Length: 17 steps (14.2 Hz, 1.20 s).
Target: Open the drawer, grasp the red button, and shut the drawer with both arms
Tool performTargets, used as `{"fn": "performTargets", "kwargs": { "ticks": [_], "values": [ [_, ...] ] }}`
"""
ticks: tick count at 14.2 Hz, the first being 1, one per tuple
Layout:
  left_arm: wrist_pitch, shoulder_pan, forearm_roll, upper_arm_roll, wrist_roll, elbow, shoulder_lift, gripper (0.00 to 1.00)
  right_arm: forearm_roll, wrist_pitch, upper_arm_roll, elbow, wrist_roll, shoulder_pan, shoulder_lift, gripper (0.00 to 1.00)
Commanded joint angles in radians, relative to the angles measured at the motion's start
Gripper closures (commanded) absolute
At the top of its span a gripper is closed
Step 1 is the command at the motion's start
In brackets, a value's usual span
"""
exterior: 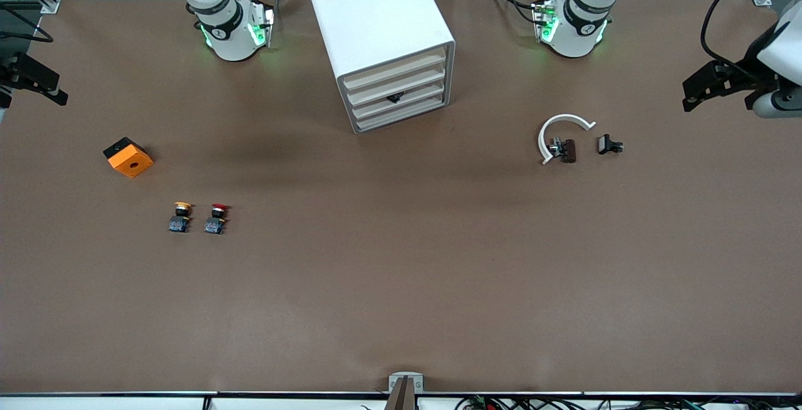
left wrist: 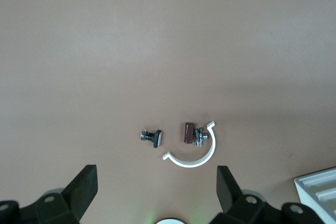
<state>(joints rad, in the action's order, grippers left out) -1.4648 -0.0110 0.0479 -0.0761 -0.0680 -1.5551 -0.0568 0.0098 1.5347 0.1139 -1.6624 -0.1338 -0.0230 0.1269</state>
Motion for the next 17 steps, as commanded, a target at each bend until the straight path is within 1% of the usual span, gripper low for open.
{"fn": "performTargets", "kwargs": {
  "ticks": [1, 11, 14, 17],
  "values": [
    [-0.026, -0.021, -0.058, 0.067, 0.045, -0.063, -0.055, 0.00, 0.015, -0.001, -0.014, -0.027, 0.091, -0.015, 0.030, 0.00],
    [-0.017, -0.020, -0.045, 0.059, 0.042, -0.045, -0.043, 0.00, 0.015, -0.001, -0.025, -0.033, 0.123, 0.006, 0.042, 0.00],
    [-0.017, -0.024, -0.022, 0.058, 0.039, 0.009, -0.006, 0.00, 0.015, -0.001, -0.025, -0.033, 0.123, 0.008, 0.042, 0.00],
    [-0.014, -0.021, -0.023, 0.058, 0.040, 0.007, -0.006, 0.00, 0.015, -0.001, -0.025, -0.033, 0.122, 0.008, 0.042, 0.00]
  ]
}}
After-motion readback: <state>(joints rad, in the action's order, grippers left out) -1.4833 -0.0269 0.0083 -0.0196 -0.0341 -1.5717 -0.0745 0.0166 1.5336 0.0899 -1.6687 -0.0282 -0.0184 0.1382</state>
